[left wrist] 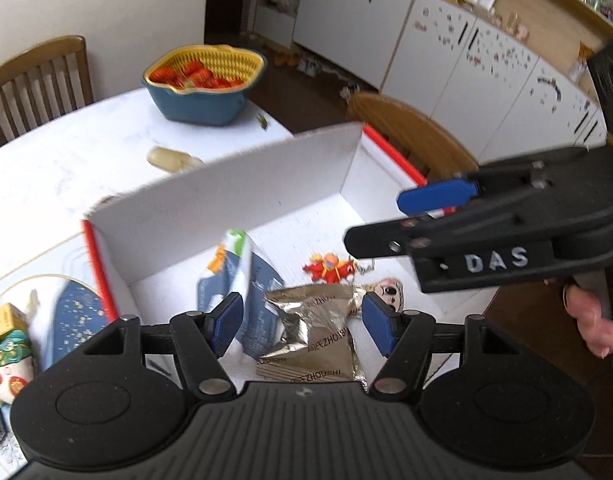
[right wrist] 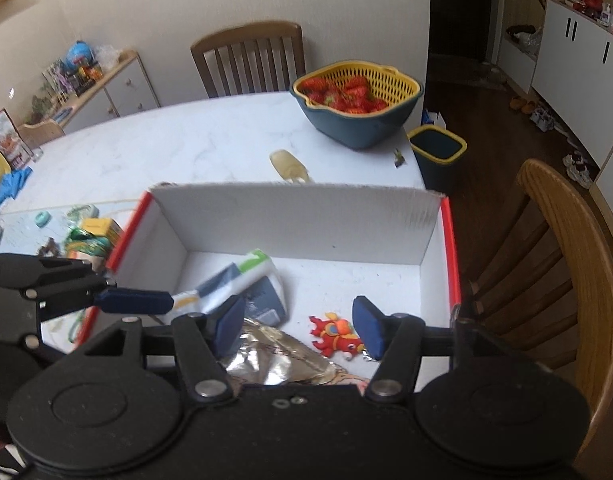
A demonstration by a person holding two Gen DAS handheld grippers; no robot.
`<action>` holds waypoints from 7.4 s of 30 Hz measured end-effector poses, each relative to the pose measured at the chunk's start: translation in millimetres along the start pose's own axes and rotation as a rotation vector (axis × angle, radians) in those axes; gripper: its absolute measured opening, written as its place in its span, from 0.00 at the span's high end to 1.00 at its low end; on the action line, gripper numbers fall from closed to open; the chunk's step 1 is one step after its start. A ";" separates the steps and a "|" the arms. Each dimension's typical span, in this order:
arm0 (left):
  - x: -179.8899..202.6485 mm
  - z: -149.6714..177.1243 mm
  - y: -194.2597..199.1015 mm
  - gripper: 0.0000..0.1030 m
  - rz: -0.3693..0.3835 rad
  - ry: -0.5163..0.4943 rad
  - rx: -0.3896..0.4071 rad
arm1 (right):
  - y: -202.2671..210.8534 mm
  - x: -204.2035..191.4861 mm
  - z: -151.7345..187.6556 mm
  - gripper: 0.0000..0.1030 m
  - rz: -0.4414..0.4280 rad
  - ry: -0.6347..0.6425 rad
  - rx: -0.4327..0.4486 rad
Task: Organize objects
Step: 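Withdraw both tools from the box back toward the placemat, then grasp the brown hair tie with the left tool while the right tool grasps the green-tasseled sachet, then carry the hair tie and sachet into the red box and open both tools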
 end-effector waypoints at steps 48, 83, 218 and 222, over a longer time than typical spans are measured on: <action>-216.3 56.6 177.9 0.00 -0.036 0.134 0.245 | 9.5 -236.4 0.2 0.06 -0.035 -0.007 0.170; -394.7 138.2 97.2 0.00 -0.237 0.264 0.141 | -148.1 -275.0 -21.0 0.09 0.077 -0.018 -0.008; 0.0 -20.6 -77.8 0.92 -0.060 -0.042 -0.054 | -75.6 28.9 7.0 0.44 0.093 0.137 -0.025; -4.0 -16.9 -79.3 0.92 -0.073 -0.026 -0.065 | -80.5 24.4 7.0 0.42 0.113 0.193 -0.024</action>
Point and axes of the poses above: each gripper's, at about its wrist camera, not at the fingertips, and y roughly against the way its jaws point, x to its right, z to its underside, the point moved 4 cm from there along -y, roughly the way its jaws point, and after that the axes turned 5 degrees about y, right-handed, at the moved point
